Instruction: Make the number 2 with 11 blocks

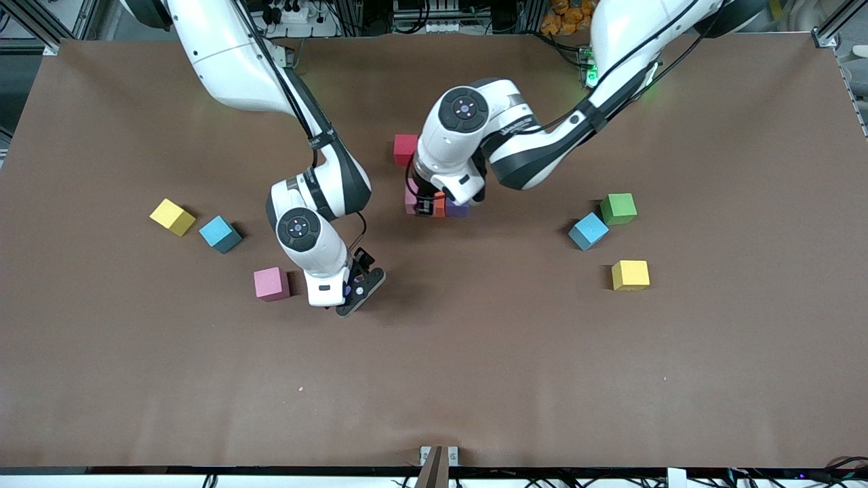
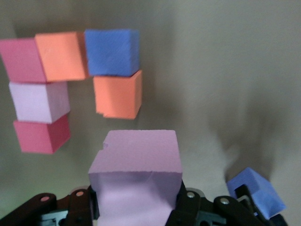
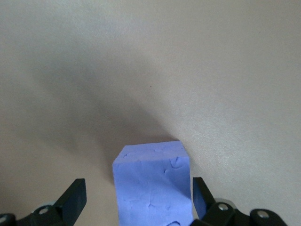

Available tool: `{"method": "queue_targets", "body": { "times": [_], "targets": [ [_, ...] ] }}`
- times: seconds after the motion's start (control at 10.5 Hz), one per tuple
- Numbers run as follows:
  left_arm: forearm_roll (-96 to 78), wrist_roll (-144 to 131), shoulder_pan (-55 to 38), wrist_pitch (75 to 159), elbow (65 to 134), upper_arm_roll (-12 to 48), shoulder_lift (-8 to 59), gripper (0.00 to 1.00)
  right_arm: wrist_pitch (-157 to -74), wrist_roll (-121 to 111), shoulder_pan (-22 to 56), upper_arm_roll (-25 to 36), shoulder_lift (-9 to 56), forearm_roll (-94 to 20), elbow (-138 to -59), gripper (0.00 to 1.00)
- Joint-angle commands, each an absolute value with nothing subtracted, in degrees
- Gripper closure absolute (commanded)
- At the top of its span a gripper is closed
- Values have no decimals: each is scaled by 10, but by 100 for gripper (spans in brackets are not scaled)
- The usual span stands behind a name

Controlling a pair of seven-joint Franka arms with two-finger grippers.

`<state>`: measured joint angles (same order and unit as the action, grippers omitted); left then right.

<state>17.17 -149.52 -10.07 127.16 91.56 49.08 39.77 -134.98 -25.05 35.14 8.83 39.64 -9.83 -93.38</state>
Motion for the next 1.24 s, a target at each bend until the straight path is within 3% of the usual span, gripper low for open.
{"method": "queue_targets", "body": {
  "times": [0.0,0.48,1.15],
  "targets": [
    [131,-1513,-113,1284,896,485,411,72,-1360,-238,339,80,418,-94,-917,0],
    [122,-1532,-235,1317,891,385,417,72,-1365,-237,317,80,432,-96,-915,0],
    [150,-1526,-261,1355,899,359,449,76,-1365,-236,316,80,432,-97,-909,0]
  ]
}}
